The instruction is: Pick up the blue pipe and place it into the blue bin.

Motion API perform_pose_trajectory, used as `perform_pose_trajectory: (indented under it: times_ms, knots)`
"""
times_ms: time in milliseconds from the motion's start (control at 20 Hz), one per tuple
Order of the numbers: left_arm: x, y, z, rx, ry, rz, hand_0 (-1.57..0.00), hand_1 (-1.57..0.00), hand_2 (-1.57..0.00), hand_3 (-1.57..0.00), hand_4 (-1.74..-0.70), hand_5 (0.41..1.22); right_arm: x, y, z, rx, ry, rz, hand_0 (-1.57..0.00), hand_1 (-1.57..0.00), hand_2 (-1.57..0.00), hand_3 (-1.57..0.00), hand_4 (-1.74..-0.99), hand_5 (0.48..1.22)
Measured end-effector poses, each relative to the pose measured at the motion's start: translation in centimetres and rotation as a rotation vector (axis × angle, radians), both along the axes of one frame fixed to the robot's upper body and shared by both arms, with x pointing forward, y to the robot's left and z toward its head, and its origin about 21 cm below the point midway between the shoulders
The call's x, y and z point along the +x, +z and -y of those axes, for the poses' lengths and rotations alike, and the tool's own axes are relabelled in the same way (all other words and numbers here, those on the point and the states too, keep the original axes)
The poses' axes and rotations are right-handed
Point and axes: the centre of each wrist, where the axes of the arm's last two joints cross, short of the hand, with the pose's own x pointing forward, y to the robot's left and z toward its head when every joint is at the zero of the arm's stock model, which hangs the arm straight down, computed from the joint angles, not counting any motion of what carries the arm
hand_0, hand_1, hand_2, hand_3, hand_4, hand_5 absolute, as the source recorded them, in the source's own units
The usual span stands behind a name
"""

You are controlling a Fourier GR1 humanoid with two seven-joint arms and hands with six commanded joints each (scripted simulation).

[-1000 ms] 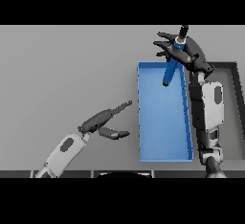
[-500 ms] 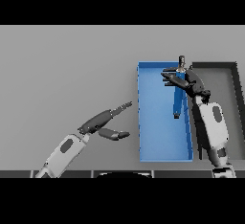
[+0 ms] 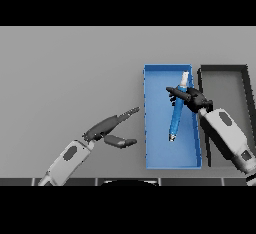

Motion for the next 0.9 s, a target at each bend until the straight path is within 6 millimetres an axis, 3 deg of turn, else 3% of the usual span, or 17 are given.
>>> perform_pose_trajectory:
  times_ms: [200, 450, 900]
  knots:
    - [-0.1, -0.32, 0.04, 0.004, 0.009, -0.014, 0.0, 0.0, 0.0, 0.0, -0.83, 0.473, -0.49, 0.83, -0.35, -0.139, 0.144, 0.052, -0.16, -0.15, -0.14, -0.09, -1.196, 0.933]
    - [0.03, -0.3, -0.26, 0.004, 0.004, -0.008, 0.0, 0.0, 0.0, 0.0, -0.83, 0.471, -0.63, 0.67, -0.64, -0.187, 0.177, 0.05, -0.06, -0.05, -0.05, -0.03, -1.188, 0.818]
    - [-0.1, -0.48, -0.35, 0.018, 0.013, -0.001, 0.0, 0.0, 0.0, 0.0, -0.83, 0.474, -0.58, 0.31, -0.86, -0.197, 0.175, 0.066, -0.02, -0.01, -0.01, -0.01, -1.186, 0.769]
